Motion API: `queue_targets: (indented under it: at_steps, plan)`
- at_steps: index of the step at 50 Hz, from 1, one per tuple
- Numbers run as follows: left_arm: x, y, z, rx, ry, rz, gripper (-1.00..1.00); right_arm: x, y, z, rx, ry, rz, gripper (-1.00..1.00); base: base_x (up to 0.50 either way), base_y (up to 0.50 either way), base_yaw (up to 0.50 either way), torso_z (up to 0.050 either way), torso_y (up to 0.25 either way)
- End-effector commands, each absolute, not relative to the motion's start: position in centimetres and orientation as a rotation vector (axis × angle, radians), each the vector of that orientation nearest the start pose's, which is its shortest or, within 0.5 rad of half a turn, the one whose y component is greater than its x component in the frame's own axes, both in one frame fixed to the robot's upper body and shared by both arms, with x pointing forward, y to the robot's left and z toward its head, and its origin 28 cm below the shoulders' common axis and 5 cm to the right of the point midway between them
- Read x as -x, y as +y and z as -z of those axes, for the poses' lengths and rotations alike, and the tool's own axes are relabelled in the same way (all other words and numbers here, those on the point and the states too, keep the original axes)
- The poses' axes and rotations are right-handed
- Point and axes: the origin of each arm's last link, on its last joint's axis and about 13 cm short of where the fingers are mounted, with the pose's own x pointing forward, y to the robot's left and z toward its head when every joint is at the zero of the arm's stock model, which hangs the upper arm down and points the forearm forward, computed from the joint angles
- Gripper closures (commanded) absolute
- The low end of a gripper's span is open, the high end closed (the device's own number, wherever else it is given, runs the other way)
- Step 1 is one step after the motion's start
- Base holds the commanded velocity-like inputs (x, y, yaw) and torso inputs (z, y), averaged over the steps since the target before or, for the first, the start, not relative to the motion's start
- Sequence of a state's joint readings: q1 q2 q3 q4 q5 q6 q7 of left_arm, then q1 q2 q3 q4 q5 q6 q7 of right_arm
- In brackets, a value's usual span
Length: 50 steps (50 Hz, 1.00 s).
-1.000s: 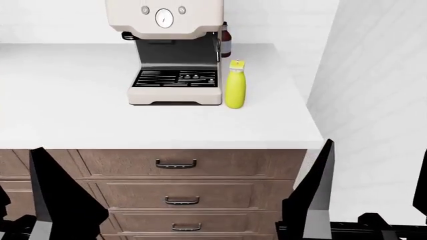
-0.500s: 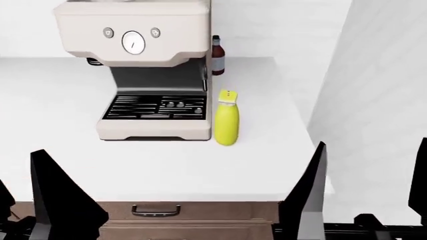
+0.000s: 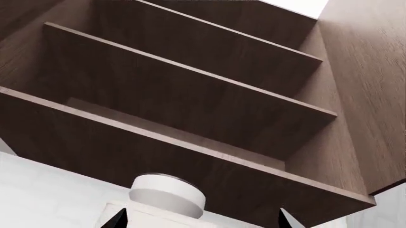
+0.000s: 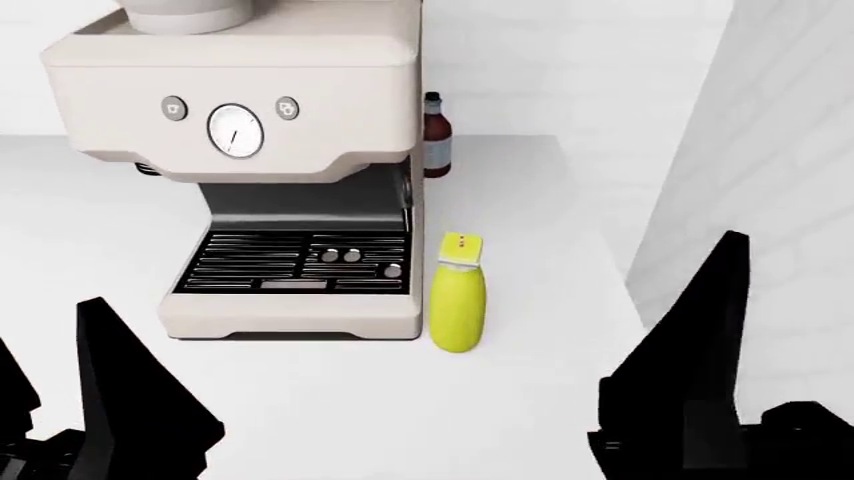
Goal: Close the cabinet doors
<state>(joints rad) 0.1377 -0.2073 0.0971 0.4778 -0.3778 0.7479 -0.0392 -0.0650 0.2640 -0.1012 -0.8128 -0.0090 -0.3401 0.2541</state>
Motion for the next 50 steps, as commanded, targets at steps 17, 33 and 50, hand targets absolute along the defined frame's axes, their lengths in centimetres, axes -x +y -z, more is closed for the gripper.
queue_targets:
  at_steps: [17,33,50]
  plan:
    - [-16.1,22.4,-13.2,0.294,-1.021,0.095,-1.00,-13.3,-13.2,-27.5,-0.316,-1.165,-0.029,-1.00,0.00,0.00,0.00,0.000,0.000]
    - [-16.2,22.5,-13.0,0.291,-1.014,0.095,-1.00,-13.5,-16.6,-29.9,-0.527,-1.134,0.033,-1.00,0.00,0.00,0.00,0.000,0.000]
    - [-16.2,22.3,-12.8,0.285,-1.005,0.099,-1.00,-14.7,-17.4,-31.8,-0.749,-1.064,-0.121,-1.00,0.00,0.00,0.00,0.000,0.000]
